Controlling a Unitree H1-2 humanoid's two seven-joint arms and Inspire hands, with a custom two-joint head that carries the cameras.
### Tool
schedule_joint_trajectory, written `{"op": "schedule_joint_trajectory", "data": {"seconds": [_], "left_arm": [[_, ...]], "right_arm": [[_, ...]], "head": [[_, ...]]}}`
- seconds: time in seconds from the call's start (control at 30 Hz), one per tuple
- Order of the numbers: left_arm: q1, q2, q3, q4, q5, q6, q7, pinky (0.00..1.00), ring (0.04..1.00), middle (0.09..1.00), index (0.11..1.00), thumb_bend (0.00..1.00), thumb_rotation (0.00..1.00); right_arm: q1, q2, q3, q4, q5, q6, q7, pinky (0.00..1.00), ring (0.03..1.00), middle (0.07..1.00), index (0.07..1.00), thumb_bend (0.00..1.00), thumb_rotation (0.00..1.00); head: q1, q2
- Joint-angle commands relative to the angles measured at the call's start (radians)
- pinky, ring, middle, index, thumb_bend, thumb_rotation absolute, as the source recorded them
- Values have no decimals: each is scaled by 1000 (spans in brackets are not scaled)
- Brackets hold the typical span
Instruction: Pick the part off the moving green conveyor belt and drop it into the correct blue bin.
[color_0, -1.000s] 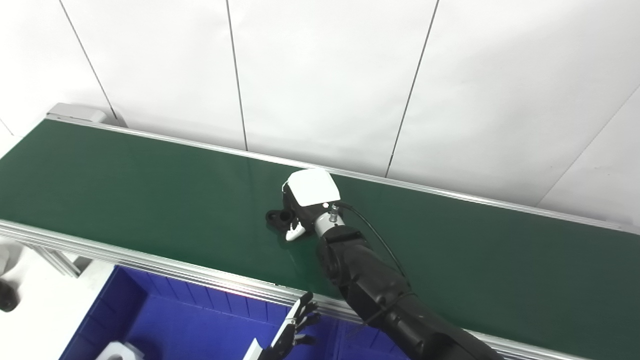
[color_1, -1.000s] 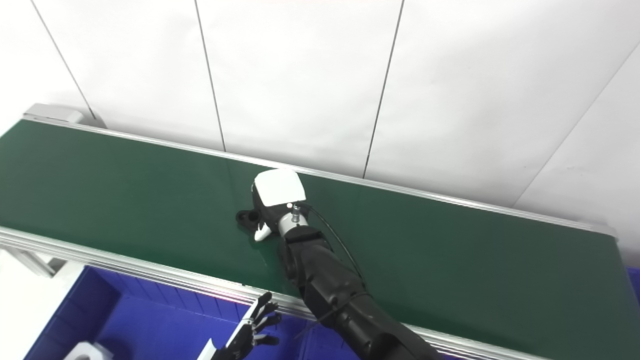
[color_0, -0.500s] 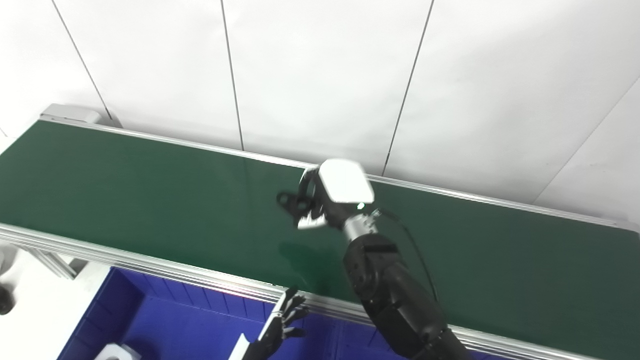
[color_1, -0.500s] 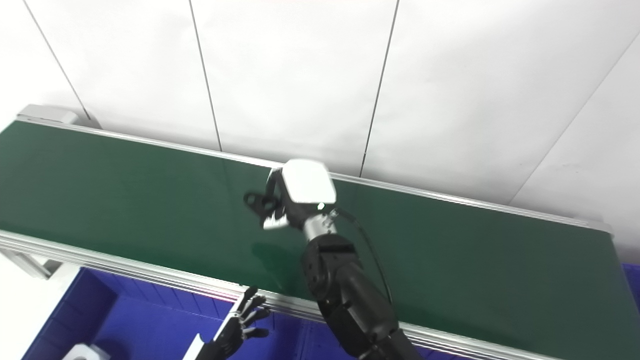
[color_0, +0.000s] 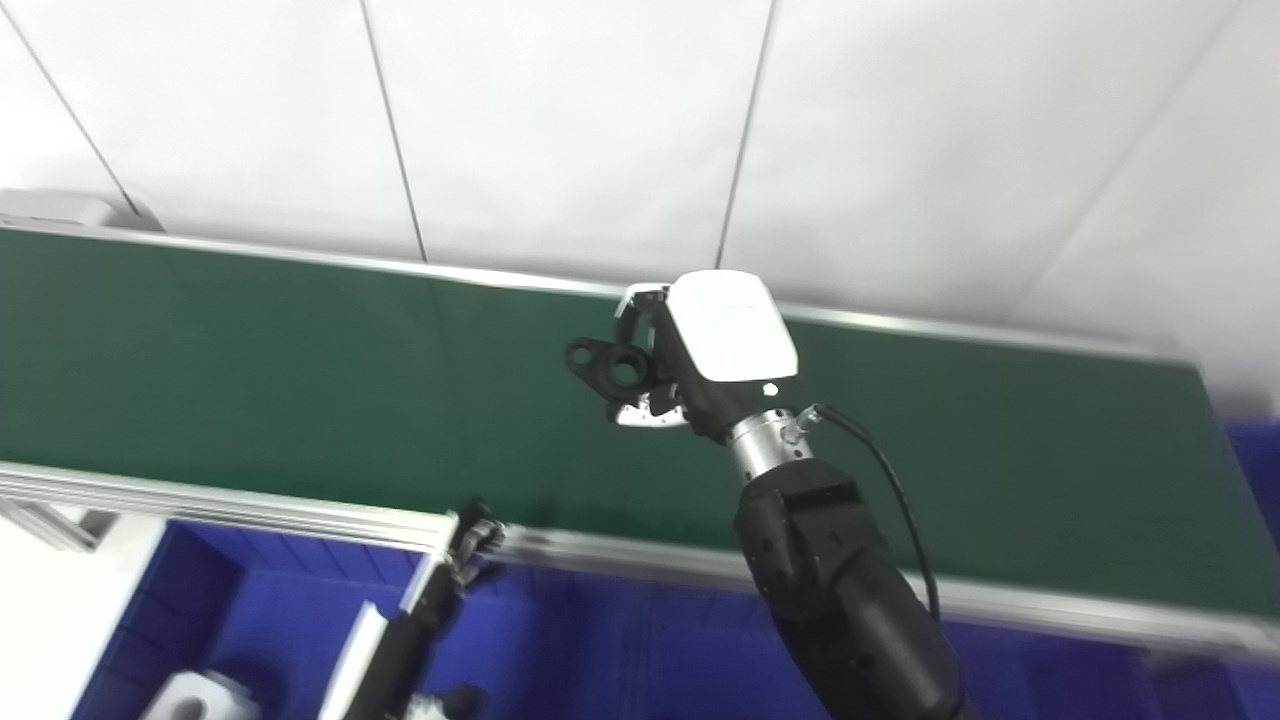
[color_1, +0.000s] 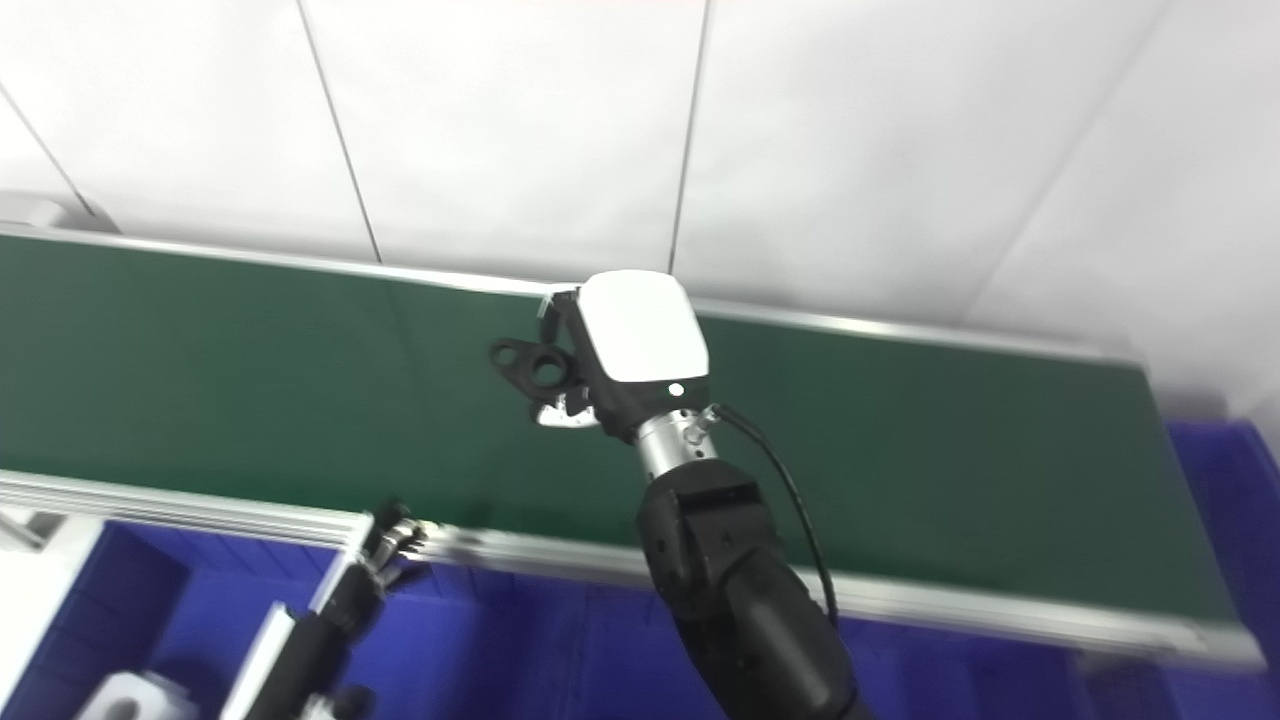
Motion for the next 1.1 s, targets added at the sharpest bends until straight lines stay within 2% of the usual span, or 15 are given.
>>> {"op": "schedule_joint_trajectory", "data": {"seconds": [0.0,0.1,0.27,0.3,0.57,0.77,0.97,1.03,1.07], "left_arm": [[1,18,22,-61,-36,19,-25,908,967,1000,1000,988,935],[-1,33,50,-103,-59,65,-48,921,973,1000,1000,991,954],[-11,46,89,-148,-101,129,-80,920,966,1000,1000,969,955],[-15,47,97,-155,-108,139,-86,920,966,1000,1000,969,955],[-23,40,140,-186,-156,201,-119,915,959,1000,1000,991,933],[-31,31,154,-192,-164,224,-134,920,960,1000,1000,960,940],[-32,21,151,-184,-148,218,-147,913,958,1000,1000,962,944],[-32,19,151,-180,-139,213,-150,910,956,1000,1000,966,944],[-32,18,151,-179,-133,211,-151,910,955,1000,1000,979,944]], "right_arm": [[46,1,-26,-79,-48,9,-1,113,172,268,487,503,133],[156,8,-66,-145,-94,11,24,123,183,284,488,501,137],[327,30,-124,-212,-139,-11,19,109,168,256,487,503,131],[367,38,-124,-227,-148,-18,20,109,167,254,487,503,131],[636,86,-86,-272,-230,-54,50,102,163,254,488,505,132],[728,95,-93,-203,-299,-51,105,134,201,300,494,505,133],[720,101,-142,-134,-283,-39,112,156,235,356,494,500,140],[720,99,-149,-125,-294,-45,98,191,283,408,494,501,149],[721,100,-149,-123,-308,-45,100,258,369,499,598,591,339]], "head": [[-28,31],[-64,71],[-110,95],[-135,109],[-164,132],[-169,131],[-137,121],[-126,117],[-119,115]]}}
